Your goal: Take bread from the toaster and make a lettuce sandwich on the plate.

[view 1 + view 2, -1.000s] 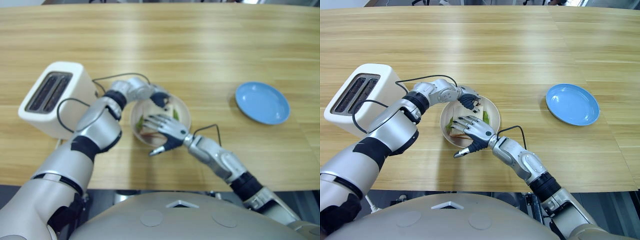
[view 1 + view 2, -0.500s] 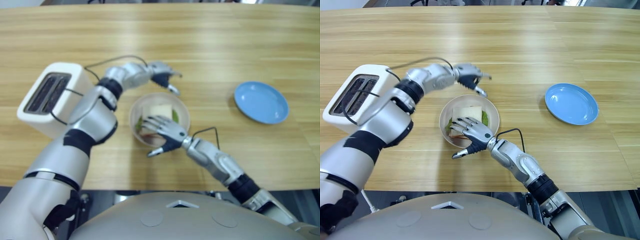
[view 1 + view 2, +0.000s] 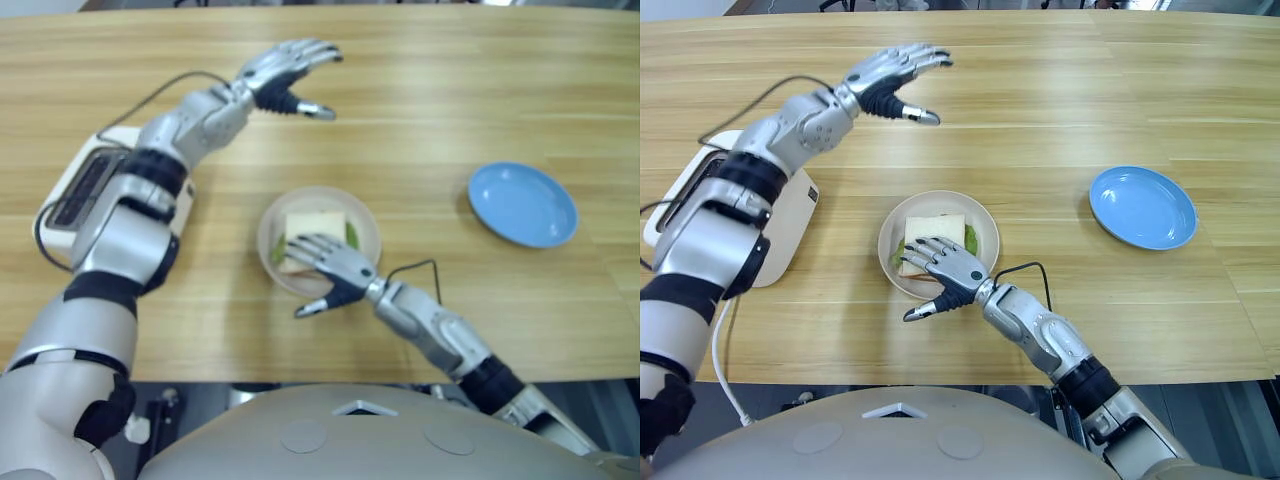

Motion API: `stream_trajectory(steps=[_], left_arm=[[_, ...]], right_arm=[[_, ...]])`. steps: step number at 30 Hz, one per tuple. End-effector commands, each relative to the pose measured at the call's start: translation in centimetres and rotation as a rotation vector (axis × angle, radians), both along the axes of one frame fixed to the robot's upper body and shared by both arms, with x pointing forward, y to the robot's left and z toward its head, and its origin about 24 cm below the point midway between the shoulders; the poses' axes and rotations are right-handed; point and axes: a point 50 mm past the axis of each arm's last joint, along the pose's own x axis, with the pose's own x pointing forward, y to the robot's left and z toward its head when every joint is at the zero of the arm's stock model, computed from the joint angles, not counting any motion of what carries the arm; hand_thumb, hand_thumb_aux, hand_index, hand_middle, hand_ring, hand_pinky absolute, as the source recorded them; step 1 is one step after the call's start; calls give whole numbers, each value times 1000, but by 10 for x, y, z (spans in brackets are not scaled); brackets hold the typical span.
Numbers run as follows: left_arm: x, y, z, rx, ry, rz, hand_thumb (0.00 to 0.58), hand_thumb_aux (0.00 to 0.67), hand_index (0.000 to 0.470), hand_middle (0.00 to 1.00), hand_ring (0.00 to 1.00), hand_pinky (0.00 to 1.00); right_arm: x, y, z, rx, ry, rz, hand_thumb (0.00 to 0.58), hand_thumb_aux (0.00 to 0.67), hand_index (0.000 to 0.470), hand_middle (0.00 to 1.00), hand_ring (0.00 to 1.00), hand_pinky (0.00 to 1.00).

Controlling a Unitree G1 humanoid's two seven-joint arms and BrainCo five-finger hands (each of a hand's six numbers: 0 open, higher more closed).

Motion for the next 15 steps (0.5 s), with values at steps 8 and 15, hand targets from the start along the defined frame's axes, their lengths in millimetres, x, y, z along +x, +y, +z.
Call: stream_trajectory(steps=[8,15], left_arm=[[-38,60,10,-473,138,98,0,0,0,0,0,0],[-71,83,14,-434,158,106,0,0,0,0,0,0]], right_arm=[[0,-20,101,319,-429,-44,0,0,0,0,0,0],[1,-37,98,268,-364,-131,0,0,0,0,0,0]])
